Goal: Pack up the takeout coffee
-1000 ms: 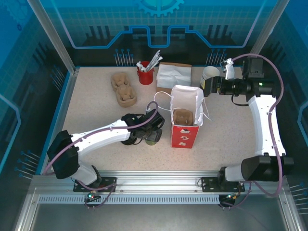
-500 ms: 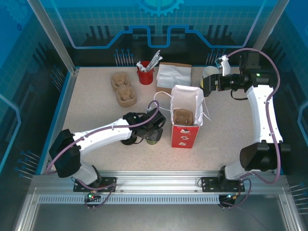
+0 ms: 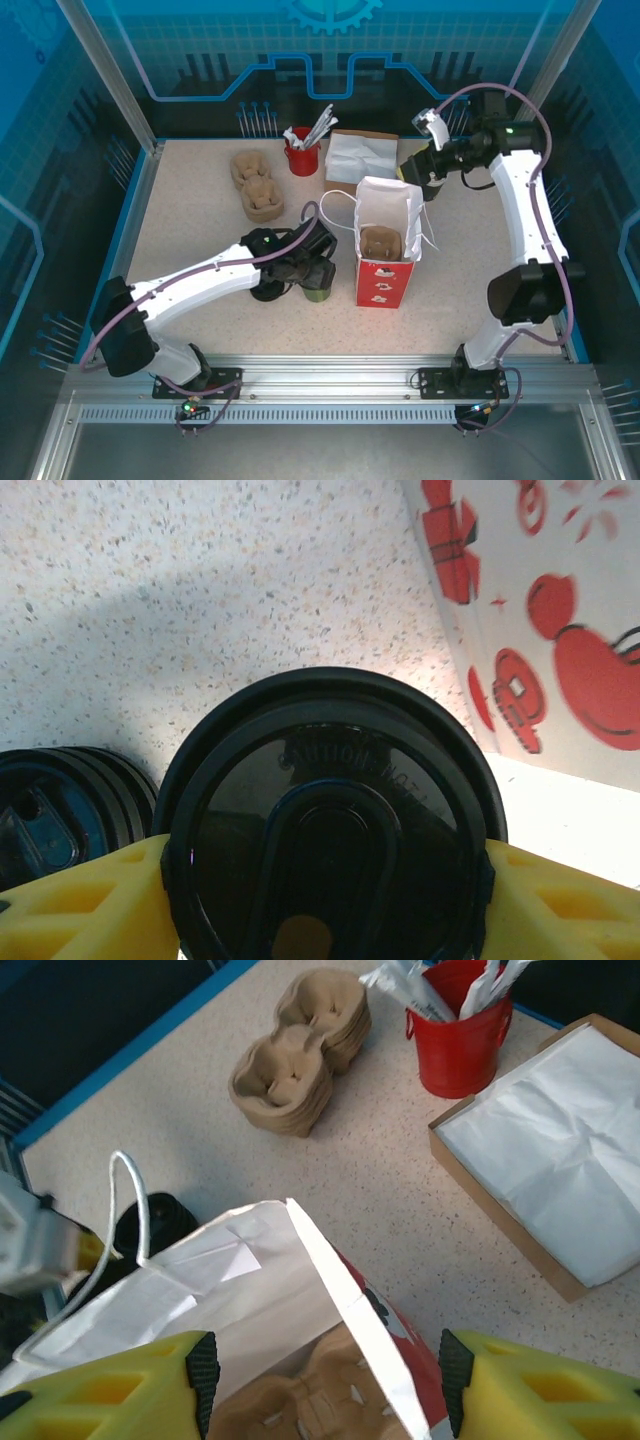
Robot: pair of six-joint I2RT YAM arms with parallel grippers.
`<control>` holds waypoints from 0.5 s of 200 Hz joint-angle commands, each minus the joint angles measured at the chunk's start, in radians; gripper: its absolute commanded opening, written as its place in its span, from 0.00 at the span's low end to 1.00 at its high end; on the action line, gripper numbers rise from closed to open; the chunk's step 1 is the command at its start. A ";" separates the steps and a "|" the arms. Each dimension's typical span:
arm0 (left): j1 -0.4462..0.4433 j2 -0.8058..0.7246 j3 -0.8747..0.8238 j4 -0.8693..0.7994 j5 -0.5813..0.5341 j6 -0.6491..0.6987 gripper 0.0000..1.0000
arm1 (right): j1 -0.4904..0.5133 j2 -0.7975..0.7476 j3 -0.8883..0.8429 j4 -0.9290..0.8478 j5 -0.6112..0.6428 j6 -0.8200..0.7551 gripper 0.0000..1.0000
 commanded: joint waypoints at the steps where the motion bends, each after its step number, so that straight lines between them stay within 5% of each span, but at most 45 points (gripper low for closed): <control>1: 0.005 -0.054 0.066 -0.067 0.017 0.015 0.64 | 0.025 0.059 0.063 -0.117 0.010 -0.142 0.63; 100: 0.030 -0.093 0.176 -0.175 0.032 0.061 0.64 | 0.062 0.282 0.274 -0.342 0.030 -0.351 0.61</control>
